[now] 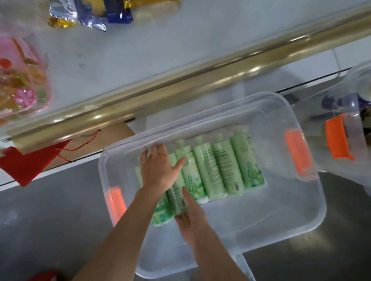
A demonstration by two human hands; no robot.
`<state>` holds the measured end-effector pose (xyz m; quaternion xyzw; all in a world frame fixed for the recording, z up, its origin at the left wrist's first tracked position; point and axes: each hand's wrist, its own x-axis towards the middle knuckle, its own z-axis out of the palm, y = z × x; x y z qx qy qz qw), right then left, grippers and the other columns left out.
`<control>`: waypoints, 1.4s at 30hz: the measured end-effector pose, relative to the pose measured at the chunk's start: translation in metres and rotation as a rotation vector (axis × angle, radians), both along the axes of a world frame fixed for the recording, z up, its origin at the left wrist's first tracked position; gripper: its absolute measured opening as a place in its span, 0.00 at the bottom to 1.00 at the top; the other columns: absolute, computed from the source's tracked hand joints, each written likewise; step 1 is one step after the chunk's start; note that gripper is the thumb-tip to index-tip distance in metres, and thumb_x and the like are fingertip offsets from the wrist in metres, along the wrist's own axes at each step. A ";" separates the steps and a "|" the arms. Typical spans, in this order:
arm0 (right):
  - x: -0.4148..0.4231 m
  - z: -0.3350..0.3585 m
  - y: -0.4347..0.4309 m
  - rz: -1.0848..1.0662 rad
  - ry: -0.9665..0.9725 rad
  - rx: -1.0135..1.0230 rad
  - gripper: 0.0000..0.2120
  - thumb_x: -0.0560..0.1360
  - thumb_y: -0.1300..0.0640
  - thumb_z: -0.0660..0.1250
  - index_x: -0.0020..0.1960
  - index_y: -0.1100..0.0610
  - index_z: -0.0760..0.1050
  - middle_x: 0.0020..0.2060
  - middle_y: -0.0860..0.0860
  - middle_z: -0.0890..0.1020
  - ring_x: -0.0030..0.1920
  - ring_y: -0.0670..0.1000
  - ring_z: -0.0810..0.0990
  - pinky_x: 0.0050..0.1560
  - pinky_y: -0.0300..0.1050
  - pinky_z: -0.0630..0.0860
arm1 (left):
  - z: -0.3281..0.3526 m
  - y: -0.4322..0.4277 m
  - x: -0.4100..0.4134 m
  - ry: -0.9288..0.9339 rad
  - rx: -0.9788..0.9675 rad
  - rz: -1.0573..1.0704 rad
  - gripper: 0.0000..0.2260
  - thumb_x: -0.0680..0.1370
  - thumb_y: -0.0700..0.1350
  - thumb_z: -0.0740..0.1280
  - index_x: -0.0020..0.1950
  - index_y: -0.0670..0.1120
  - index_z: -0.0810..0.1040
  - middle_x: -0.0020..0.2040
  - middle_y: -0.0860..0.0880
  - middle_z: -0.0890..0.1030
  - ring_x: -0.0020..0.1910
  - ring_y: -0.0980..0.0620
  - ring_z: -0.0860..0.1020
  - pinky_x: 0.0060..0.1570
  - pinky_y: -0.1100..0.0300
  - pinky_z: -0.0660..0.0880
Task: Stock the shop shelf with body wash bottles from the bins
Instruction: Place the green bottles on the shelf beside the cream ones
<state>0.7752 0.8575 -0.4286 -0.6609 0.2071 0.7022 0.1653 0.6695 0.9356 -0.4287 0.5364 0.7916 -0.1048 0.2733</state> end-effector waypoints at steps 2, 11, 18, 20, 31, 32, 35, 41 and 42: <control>0.000 0.006 -0.010 0.189 -0.077 0.165 0.25 0.70 0.53 0.74 0.64 0.44 0.73 0.62 0.59 0.75 0.59 0.55 0.77 0.66 0.52 0.71 | -0.001 0.000 0.000 0.006 0.024 0.011 0.33 0.77 0.66 0.57 0.71 0.42 0.65 0.69 0.44 0.67 0.70 0.46 0.63 0.73 0.53 0.49; 0.023 0.050 -0.007 0.146 -0.040 0.182 0.28 0.74 0.64 0.67 0.70 0.47 0.67 0.56 0.55 0.78 0.44 0.46 0.76 0.45 0.32 0.72 | 0.025 -0.018 0.015 -0.177 0.306 0.208 0.32 0.71 0.63 0.65 0.63 0.38 0.71 0.57 0.40 0.73 0.58 0.39 0.73 0.61 0.47 0.68; 0.048 0.129 0.010 0.092 -0.083 0.231 0.24 0.66 0.48 0.76 0.54 0.59 0.72 0.32 0.47 0.68 0.32 0.45 0.66 0.34 0.38 0.65 | 0.103 -0.023 0.043 -0.430 0.561 0.471 0.28 0.71 0.49 0.75 0.63 0.37 0.68 0.58 0.44 0.68 0.58 0.45 0.71 0.53 0.66 0.64; 0.055 0.151 0.008 0.104 -0.144 0.311 0.31 0.64 0.45 0.77 0.60 0.59 0.70 0.34 0.46 0.66 0.33 0.44 0.65 0.34 0.38 0.65 | 0.127 -0.026 0.051 -0.453 0.679 0.506 0.30 0.68 0.51 0.74 0.63 0.37 0.69 0.57 0.48 0.66 0.58 0.47 0.71 0.56 0.66 0.65; 0.060 0.299 0.008 0.024 -0.124 0.601 0.46 0.49 0.31 0.77 0.57 0.52 0.63 0.52 0.49 0.66 0.54 0.47 0.68 0.60 0.42 0.66 | 0.304 -0.001 0.074 -0.578 1.188 0.495 0.26 0.67 0.44 0.76 0.60 0.44 0.71 0.55 0.54 0.69 0.57 0.47 0.73 0.61 0.48 0.71; 0.059 0.313 0.011 -0.051 -0.069 0.634 0.45 0.53 0.34 0.78 0.59 0.54 0.64 0.53 0.50 0.70 0.56 0.48 0.71 0.61 0.41 0.67 | 0.320 0.002 0.073 -0.589 1.230 0.460 0.26 0.67 0.43 0.76 0.60 0.45 0.70 0.56 0.57 0.69 0.58 0.47 0.73 0.60 0.47 0.71; 0.056 0.354 0.022 -0.200 0.045 0.697 0.38 0.66 0.45 0.75 0.68 0.62 0.65 0.63 0.55 0.74 0.62 0.50 0.75 0.65 0.43 0.68 | 0.372 0.011 0.066 -0.626 1.341 0.357 0.25 0.66 0.41 0.77 0.60 0.45 0.71 0.57 0.56 0.69 0.58 0.45 0.73 0.58 0.42 0.72; 0.035 0.432 0.042 -0.140 0.167 0.930 0.27 0.69 0.49 0.69 0.62 0.65 0.74 0.55 0.56 0.83 0.57 0.51 0.81 0.67 0.50 0.71 | 0.476 0.019 0.038 -0.658 1.521 0.226 0.27 0.65 0.38 0.77 0.59 0.45 0.70 0.57 0.49 0.72 0.58 0.45 0.73 0.57 0.42 0.72; 0.030 0.443 0.045 -0.121 0.177 0.970 0.27 0.70 0.49 0.69 0.61 0.65 0.74 0.54 0.56 0.83 0.57 0.52 0.81 0.65 0.50 0.72 | 0.491 0.019 0.031 -0.670 1.535 0.205 0.27 0.64 0.37 0.78 0.59 0.45 0.71 0.58 0.46 0.73 0.57 0.45 0.74 0.57 0.42 0.72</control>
